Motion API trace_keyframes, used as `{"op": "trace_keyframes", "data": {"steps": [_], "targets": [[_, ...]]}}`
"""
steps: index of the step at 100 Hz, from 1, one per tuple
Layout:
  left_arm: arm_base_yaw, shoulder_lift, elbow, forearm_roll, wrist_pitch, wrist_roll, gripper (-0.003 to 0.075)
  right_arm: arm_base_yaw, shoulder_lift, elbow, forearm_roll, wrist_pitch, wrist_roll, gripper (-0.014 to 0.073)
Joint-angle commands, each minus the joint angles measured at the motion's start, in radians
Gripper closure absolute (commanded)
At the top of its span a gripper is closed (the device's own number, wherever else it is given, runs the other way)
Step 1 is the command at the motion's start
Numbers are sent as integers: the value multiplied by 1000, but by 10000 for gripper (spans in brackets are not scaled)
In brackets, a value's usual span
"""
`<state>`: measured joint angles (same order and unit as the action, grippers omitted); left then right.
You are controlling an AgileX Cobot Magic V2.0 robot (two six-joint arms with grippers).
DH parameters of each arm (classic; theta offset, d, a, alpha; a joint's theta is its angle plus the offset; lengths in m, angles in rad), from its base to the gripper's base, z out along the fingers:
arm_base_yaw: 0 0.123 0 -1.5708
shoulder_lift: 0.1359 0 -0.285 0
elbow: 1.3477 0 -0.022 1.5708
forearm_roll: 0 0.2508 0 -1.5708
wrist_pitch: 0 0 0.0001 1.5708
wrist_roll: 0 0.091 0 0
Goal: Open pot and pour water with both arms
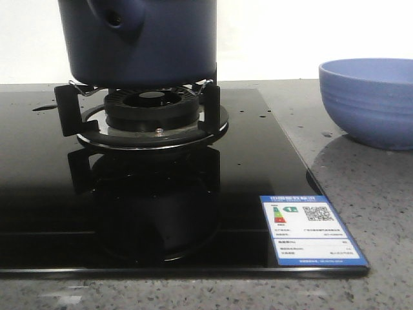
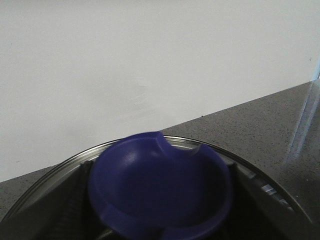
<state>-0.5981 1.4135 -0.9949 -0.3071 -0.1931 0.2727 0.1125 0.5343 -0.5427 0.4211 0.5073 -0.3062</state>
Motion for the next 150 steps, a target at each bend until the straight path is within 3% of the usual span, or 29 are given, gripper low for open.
{"op": "trace_keyframes", "data": {"steps": [1,71,88,114,150], "targets": [[-6,-30,-34,3,-87,-10,346,2,9,-38,15,-64,-6,206],[17,-149,-34,3,-110,-10,352,2,27,-40,15,-68,-6,206],[110,-217,-34,3,-95,-10,352,2,118,-119,15,-40,-6,206],[331,-325,-34,3,54,-10,352,-55,385,-349,15,88,10,206],[521,-406,-34,3,143,-10,352,-225,758,-723,-137,450,73,206]]}}
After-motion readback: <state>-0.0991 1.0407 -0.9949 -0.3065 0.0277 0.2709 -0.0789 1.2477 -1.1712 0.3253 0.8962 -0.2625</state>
